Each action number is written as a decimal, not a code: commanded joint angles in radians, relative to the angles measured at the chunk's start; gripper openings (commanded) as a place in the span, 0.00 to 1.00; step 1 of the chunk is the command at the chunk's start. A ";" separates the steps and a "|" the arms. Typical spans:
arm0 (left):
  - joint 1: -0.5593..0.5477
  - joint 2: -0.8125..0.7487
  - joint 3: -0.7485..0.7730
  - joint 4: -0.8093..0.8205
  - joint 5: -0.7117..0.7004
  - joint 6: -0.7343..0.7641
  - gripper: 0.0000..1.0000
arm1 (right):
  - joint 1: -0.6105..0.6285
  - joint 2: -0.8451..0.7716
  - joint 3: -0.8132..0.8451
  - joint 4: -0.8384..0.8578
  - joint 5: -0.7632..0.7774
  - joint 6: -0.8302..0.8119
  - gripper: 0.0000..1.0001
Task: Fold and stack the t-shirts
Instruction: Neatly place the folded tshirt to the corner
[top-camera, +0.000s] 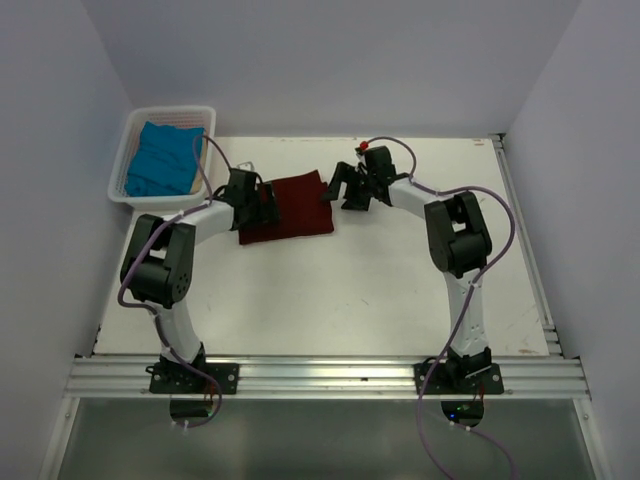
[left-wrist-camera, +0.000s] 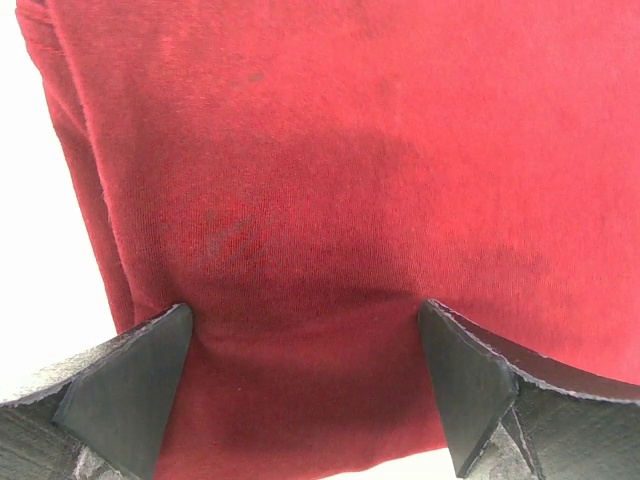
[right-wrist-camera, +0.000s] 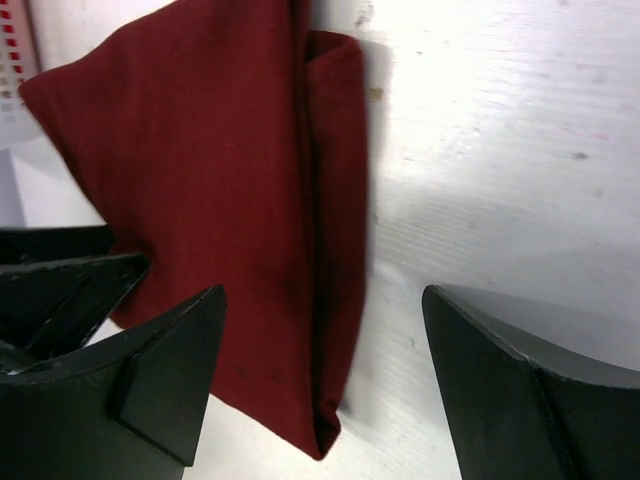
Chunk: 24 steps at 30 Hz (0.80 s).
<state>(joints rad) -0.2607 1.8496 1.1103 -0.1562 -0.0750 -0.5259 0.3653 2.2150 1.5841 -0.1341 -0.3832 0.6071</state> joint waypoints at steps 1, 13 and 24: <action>0.001 0.094 0.014 -0.034 -0.034 0.026 1.00 | 0.009 0.061 0.007 0.039 -0.118 0.068 0.84; 0.000 0.123 -0.006 0.023 0.033 0.033 1.00 | 0.136 0.155 -0.062 0.050 -0.174 0.114 0.75; 0.000 0.108 -0.026 0.030 0.069 0.037 1.00 | 0.124 0.149 -0.065 0.074 -0.164 0.141 0.00</action>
<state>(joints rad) -0.2604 1.8996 1.1358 -0.0677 -0.0853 -0.4763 0.5106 2.3440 1.5723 0.0650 -0.6205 0.7662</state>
